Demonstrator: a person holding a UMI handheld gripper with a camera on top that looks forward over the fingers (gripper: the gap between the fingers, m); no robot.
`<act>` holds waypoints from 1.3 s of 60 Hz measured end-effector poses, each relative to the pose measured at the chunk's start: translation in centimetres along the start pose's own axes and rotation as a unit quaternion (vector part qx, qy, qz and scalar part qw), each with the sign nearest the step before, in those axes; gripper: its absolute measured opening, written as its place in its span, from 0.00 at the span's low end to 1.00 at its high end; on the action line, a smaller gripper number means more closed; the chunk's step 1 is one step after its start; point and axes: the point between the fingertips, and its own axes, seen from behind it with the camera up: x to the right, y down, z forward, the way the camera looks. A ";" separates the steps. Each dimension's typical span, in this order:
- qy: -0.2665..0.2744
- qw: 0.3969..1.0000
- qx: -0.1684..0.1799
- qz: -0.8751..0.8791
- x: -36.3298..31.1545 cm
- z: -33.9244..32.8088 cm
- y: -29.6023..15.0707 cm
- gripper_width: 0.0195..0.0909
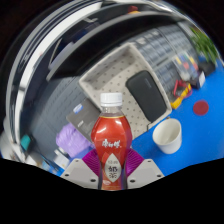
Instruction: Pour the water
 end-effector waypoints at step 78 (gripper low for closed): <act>-0.018 0.991 0.006 0.134 -0.2 3.4 -12.8 0.13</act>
